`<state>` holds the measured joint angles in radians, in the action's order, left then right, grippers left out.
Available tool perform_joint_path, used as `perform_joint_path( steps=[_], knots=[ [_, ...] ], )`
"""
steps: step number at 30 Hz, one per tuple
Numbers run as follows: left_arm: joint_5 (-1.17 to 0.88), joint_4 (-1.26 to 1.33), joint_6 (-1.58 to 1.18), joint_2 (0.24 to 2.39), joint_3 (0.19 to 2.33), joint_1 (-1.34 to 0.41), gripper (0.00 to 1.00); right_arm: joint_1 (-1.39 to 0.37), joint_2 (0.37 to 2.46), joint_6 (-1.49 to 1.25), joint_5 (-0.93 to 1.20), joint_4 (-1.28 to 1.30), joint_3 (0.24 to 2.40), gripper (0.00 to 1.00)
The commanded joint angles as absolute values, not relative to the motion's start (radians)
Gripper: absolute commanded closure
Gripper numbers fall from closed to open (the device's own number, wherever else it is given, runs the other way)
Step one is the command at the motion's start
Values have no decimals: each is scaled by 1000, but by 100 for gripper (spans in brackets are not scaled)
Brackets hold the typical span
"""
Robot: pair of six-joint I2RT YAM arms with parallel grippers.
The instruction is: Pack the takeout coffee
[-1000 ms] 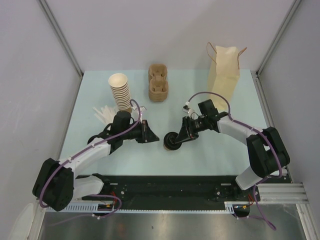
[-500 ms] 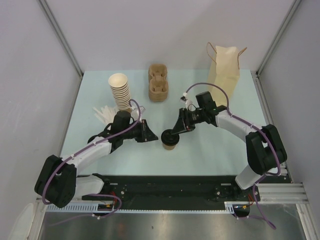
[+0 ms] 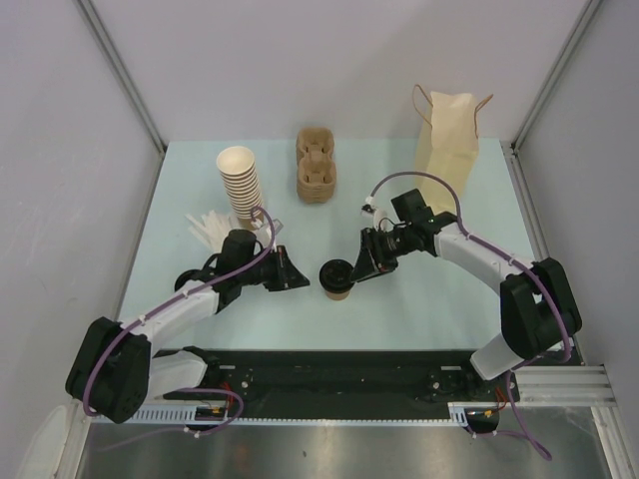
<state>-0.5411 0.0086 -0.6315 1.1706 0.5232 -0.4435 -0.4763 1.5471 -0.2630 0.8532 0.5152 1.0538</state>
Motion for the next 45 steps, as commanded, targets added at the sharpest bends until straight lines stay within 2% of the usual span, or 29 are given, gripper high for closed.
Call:
perform_joint_path(
  steps=[1, 13, 33, 45],
  knots=[
    [-535, 32, -646, 1166, 514, -439, 86, -485, 1546, -227, 801, 558, 1045, 62],
    [-534, 55, -652, 1177, 505, -443, 87, -468, 1647, -290, 827, 411, 1054, 61],
    [-541, 94, -661, 1203, 508, -443, 88, -403, 1753, -187, 847, 416, 1198, 64],
    [-594, 136, -669, 1173, 607, -449, 89, -356, 1668, -188, 877, 460, 1241, 64]
  ],
)
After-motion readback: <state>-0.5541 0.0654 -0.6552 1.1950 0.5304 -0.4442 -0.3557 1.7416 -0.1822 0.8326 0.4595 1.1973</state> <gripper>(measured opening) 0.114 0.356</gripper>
